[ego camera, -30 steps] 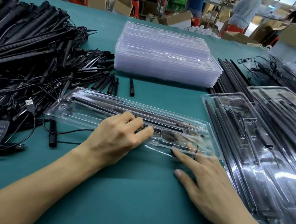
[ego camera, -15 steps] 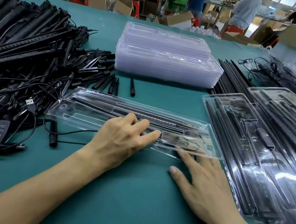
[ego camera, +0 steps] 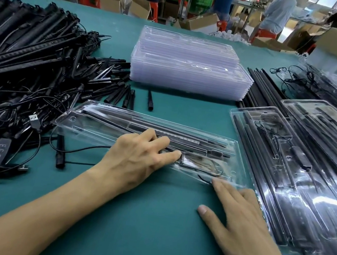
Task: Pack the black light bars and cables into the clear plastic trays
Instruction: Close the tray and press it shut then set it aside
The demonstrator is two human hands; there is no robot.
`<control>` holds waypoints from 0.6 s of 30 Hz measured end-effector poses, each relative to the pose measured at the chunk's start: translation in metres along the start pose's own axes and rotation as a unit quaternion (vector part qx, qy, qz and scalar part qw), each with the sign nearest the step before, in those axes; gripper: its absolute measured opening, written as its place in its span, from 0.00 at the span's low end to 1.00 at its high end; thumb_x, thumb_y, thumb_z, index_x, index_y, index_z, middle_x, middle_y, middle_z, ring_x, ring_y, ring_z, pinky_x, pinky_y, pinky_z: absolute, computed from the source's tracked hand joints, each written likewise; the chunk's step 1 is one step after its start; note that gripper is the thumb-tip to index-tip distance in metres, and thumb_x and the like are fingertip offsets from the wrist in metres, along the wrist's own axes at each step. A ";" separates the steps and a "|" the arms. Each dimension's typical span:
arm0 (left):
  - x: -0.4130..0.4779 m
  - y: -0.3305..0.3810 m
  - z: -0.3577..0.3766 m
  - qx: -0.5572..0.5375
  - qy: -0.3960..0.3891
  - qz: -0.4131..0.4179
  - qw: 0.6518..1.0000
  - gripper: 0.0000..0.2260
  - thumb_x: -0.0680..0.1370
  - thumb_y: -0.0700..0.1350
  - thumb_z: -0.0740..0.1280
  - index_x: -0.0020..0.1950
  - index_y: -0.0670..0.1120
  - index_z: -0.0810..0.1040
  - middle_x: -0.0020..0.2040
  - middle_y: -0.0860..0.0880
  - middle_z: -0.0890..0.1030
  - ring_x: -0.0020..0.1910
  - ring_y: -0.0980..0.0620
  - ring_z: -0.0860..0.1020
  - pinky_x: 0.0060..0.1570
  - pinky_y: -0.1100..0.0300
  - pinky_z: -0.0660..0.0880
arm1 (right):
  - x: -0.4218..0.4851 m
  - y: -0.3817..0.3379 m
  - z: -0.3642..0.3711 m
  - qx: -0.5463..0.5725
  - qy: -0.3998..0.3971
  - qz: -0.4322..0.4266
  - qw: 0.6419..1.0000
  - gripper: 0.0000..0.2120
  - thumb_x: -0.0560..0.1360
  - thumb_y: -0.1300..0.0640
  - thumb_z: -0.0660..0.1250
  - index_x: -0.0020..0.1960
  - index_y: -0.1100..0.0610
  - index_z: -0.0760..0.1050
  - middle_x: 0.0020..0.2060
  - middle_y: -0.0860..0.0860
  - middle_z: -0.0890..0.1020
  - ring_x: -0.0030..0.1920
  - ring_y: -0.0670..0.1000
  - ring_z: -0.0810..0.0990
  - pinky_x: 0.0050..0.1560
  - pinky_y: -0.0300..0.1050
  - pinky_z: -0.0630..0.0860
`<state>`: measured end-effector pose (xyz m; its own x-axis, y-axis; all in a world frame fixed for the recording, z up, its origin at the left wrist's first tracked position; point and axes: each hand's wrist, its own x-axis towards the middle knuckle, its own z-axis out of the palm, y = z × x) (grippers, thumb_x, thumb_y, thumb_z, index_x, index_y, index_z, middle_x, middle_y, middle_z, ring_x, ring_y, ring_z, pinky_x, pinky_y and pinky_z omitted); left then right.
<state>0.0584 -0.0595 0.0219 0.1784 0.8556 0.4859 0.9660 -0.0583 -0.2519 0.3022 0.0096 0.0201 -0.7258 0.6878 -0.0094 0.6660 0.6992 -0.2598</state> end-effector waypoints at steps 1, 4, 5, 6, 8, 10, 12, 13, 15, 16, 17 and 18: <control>0.000 0.000 0.000 0.002 -0.004 0.000 1.000 0.21 0.76 0.39 0.55 0.57 0.55 0.83 0.38 0.50 0.75 0.35 0.47 0.76 0.23 0.61 0.63 | -0.004 0.002 -0.002 0.041 0.015 0.001 0.999 0.33 0.74 0.33 0.53 0.75 0.46 0.64 0.69 0.35 0.65 0.63 0.42 0.64 0.66 0.31 0.57; -0.001 -0.001 0.001 0.008 -0.003 -0.001 1.000 0.21 0.76 0.38 0.55 0.57 0.56 0.83 0.38 0.50 0.75 0.35 0.47 0.76 0.23 0.61 0.61 | -0.015 0.007 -0.005 0.176 0.172 0.031 0.969 0.08 0.73 0.53 0.72 0.51 0.49 0.85 0.56 0.40 0.82 0.56 0.35 0.79 0.58 0.30 0.71; -0.002 0.000 0.001 0.009 -0.002 -0.002 1.000 0.21 0.76 0.38 0.55 0.57 0.56 0.83 0.38 0.50 0.75 0.36 0.47 0.76 0.24 0.61 0.60 | -0.016 0.009 -0.006 0.192 0.220 0.061 0.954 0.04 0.72 0.56 0.73 0.42 0.49 0.85 0.45 0.39 0.85 0.46 0.35 0.82 0.50 0.30 0.75; -0.002 0.000 0.000 0.009 -0.003 -0.003 1.000 0.21 0.76 0.38 0.55 0.57 0.56 0.83 0.38 0.50 0.75 0.36 0.47 0.76 0.24 0.61 0.59 | -0.015 0.010 -0.007 0.199 0.254 0.098 0.941 0.07 0.73 0.56 0.72 0.37 0.49 0.83 0.36 0.39 0.85 0.37 0.38 0.83 0.43 0.33 0.76; -0.002 0.001 0.000 0.009 -0.001 -0.008 1.000 0.21 0.76 0.38 0.56 0.57 0.56 0.83 0.38 0.50 0.75 0.35 0.48 0.76 0.23 0.61 0.59 | -0.012 0.011 -0.012 0.234 0.269 0.165 0.920 0.05 0.75 0.53 0.68 0.41 0.51 0.80 0.31 0.44 0.82 0.25 0.43 0.81 0.34 0.38 0.77; -0.003 0.003 -0.001 0.008 0.003 -0.016 1.000 0.21 0.76 0.37 0.56 0.56 0.55 0.83 0.38 0.50 0.75 0.34 0.48 0.76 0.22 0.62 0.60 | -0.002 0.012 -0.017 0.257 0.217 0.225 0.914 0.11 0.77 0.49 0.64 0.56 0.51 0.78 0.34 0.44 0.82 0.24 0.45 0.80 0.34 0.45 0.79; -0.004 0.004 -0.001 0.006 0.011 -0.020 1.000 0.21 0.76 0.37 0.56 0.56 0.55 0.83 0.37 0.50 0.76 0.33 0.48 0.75 0.21 0.62 0.62 | 0.011 0.016 -0.018 0.245 0.153 0.244 0.926 0.17 0.78 0.47 0.62 0.64 0.52 0.75 0.29 0.44 0.82 0.28 0.42 0.81 0.39 0.45 0.77; -0.004 0.004 0.000 0.008 0.015 -0.019 1.000 0.21 0.75 0.36 0.57 0.57 0.55 0.84 0.37 0.50 0.76 0.33 0.48 0.75 0.20 0.62 0.63 | 0.018 0.017 -0.019 0.246 0.126 0.249 0.928 0.17 0.79 0.47 0.61 0.64 0.52 0.75 0.27 0.45 0.82 0.29 0.40 0.81 0.39 0.42 0.73; -0.006 0.005 0.001 0.014 0.021 -0.015 1.000 0.22 0.74 0.35 0.59 0.57 0.55 0.84 0.37 0.50 0.76 0.32 0.48 0.74 0.21 0.62 0.64 | 0.034 0.021 -0.022 0.309 0.097 0.270 0.907 0.16 0.79 0.46 0.61 0.60 0.55 0.77 0.29 0.48 0.83 0.29 0.44 0.81 0.35 0.41 0.67; -0.006 0.005 0.001 0.017 0.026 -0.015 0.999 0.22 0.73 0.35 0.60 0.57 0.55 0.84 0.37 0.50 0.76 0.32 0.48 0.74 0.21 0.62 0.64 | 0.040 0.021 -0.024 0.363 0.090 0.281 0.884 0.15 0.79 0.47 0.62 0.55 0.58 0.77 0.33 0.50 0.82 0.25 0.46 0.79 0.32 0.40 0.65; -0.006 0.005 0.001 0.020 0.031 -0.014 0.999 0.22 0.73 0.34 0.60 0.57 0.55 0.84 0.37 0.50 0.76 0.32 0.49 0.74 0.21 0.62 0.64 | 0.045 0.022 -0.026 0.409 0.088 0.293 0.860 0.13 0.79 0.49 0.63 0.49 0.59 0.76 0.34 0.53 0.80 0.22 0.47 0.75 0.28 0.38 0.63; -0.007 0.005 0.001 0.022 0.037 -0.015 0.999 0.22 0.73 0.34 0.60 0.57 0.55 0.84 0.37 0.50 0.77 0.31 0.49 0.74 0.21 0.62 0.64 | 0.048 0.022 -0.028 0.442 0.082 0.306 0.839 0.10 0.79 0.51 0.63 0.46 0.58 0.74 0.34 0.55 0.76 0.19 0.47 0.70 0.25 0.37 0.60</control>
<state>0.0621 -0.0648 0.0161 0.1653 0.8161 0.5537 0.9619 -0.0095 -0.2732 0.2867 0.0629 0.0407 -0.2127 0.9337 -0.2881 0.4653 -0.1625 -0.8701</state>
